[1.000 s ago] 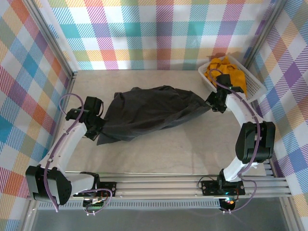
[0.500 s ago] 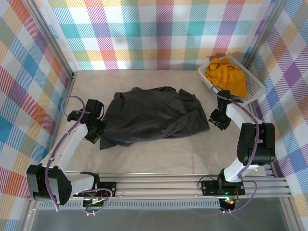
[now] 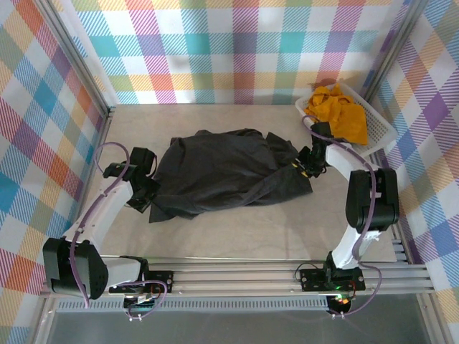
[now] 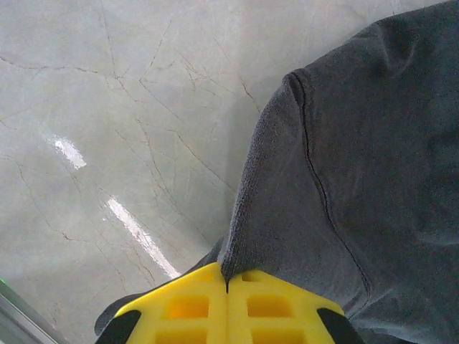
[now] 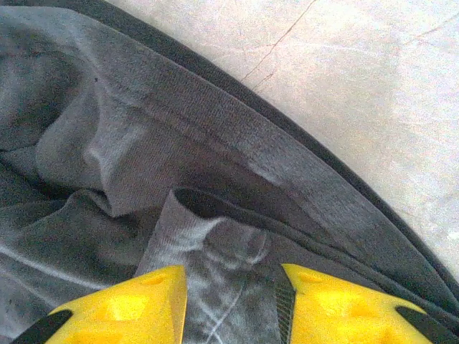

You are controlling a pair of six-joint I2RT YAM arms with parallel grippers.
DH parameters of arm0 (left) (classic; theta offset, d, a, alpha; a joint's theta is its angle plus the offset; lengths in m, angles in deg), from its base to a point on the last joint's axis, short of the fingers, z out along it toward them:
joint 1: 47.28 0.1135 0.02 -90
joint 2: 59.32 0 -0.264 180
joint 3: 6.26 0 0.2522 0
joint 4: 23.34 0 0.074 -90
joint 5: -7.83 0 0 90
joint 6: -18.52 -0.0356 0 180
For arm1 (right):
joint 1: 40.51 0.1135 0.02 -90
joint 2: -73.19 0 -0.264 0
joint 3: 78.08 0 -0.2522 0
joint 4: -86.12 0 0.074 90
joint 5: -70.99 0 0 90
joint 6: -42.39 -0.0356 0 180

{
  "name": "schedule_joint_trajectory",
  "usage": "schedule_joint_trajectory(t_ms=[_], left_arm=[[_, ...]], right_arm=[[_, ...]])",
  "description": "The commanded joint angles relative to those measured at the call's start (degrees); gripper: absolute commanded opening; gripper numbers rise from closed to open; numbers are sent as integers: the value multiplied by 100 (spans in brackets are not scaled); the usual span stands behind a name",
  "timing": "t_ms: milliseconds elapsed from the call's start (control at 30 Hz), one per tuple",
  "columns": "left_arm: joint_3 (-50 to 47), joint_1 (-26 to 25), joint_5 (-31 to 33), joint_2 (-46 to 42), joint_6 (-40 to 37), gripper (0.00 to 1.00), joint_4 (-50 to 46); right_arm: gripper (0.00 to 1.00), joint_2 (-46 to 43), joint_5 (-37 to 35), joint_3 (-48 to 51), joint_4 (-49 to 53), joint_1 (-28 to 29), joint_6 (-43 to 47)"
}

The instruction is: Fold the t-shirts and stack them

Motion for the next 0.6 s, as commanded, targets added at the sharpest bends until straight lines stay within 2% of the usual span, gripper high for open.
schedule_joint_trajectory(t_ms=[0,167,400,567], left_arm=[[74,65,-43,34,-82,1,6],[62,65,-32,-3,-75,1,-10],[49,64,-43,-10,-58,1,7],[41,65,-51,-3,-58,1,17]], right_arm=[[37,366,255,-227,-28,19,-77],[31,503,276,-196,-32,19,-211],[34,672,275,-277,20,21,-390],[30,761,306,-265,31,19,-606]])
